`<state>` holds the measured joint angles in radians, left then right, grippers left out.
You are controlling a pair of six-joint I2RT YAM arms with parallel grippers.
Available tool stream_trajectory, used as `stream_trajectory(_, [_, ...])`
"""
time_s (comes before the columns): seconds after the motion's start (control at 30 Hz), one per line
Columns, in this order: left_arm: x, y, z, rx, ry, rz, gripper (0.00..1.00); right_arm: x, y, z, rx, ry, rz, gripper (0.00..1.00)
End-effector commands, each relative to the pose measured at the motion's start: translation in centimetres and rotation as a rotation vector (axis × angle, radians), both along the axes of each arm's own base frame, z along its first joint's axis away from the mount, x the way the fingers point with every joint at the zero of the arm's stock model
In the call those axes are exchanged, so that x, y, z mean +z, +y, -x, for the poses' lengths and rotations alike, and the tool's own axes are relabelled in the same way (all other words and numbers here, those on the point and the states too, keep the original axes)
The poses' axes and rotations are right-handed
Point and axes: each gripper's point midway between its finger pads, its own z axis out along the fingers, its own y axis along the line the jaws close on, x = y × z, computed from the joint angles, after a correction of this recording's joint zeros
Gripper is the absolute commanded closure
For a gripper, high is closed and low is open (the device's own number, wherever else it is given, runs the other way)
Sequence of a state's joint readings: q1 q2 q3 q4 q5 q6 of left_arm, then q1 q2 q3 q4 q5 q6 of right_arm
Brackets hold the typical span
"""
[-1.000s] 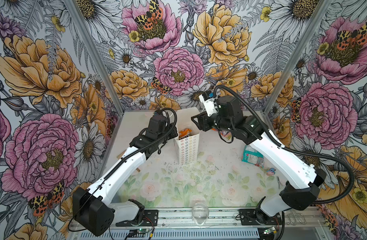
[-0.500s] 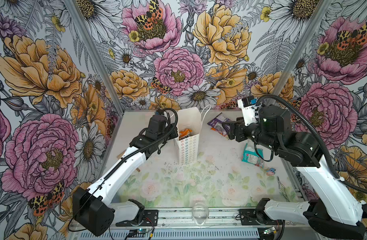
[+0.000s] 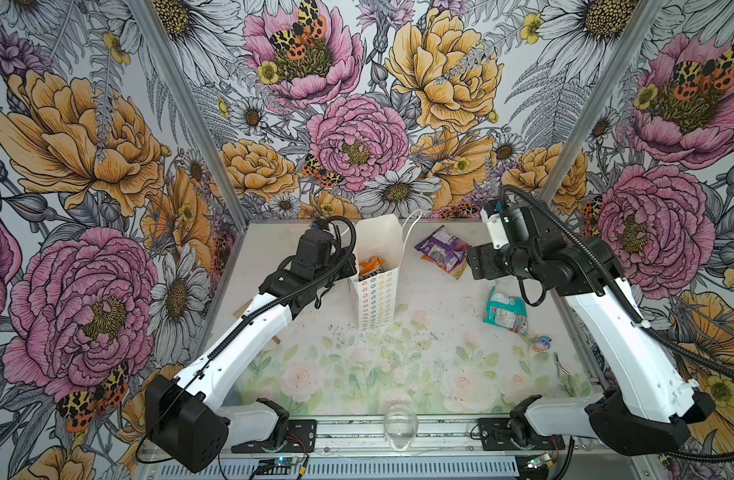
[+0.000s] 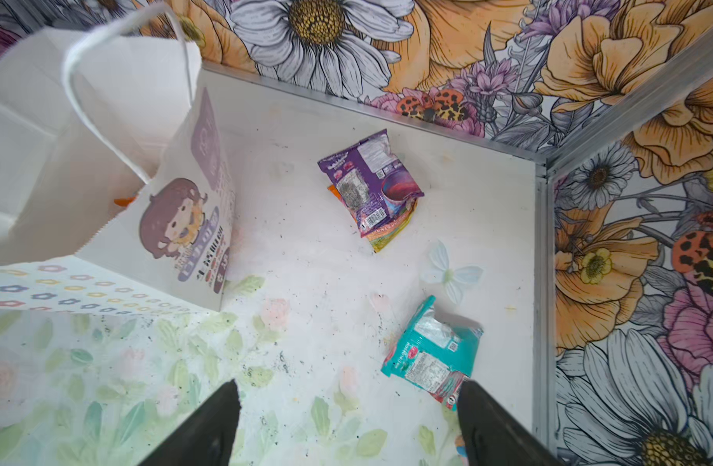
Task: Place the snacks into the paper bag
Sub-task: 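Open the right gripper, raise it from the bag and move toward the purple packet, then lower the right gripper and grasp the purple Fox's Berries packet's top edge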
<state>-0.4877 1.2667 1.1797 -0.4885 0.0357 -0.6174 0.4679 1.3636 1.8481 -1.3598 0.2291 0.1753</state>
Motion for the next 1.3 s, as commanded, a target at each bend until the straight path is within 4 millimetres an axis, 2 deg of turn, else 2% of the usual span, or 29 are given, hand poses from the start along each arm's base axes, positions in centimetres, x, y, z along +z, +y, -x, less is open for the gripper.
stream_trajectory(0.0, [2.0,-0.7,-0.8,-0.035,-0.070,0.032,1.00,-0.5,-0.6,-1.0,0.036,0.032,0.049,0.13])
stream_trajectory(0.23, [1.9,-1.1,-1.0,-0.051,-0.059,0.041,1.00,-1.6,-2.0,-5.5,0.004,0.061,0.060,0.13])
stream_trajectory(0.53, [1.8,-1.2,-0.9,-0.056,-0.056,0.045,1.00,-3.9,-1.5,-10.6,0.055,0.109,0.094,0.13])
stream_trajectory(0.93, [1.9,-1.2,-0.5,-0.064,-0.056,0.050,1.00,-8.8,0.2,-18.3,0.216,0.141,0.219,0.16])
stream_trajectory(1.1, [1.8,-1.3,-0.5,-0.065,-0.052,0.050,1.00,-12.3,1.1,-21.2,0.272,0.157,0.246,0.17])
stream_trajectory(1.27, [1.9,-1.2,-0.5,-0.066,-0.054,0.043,1.00,-15.8,1.3,-23.3,0.276,0.189,0.266,0.17])
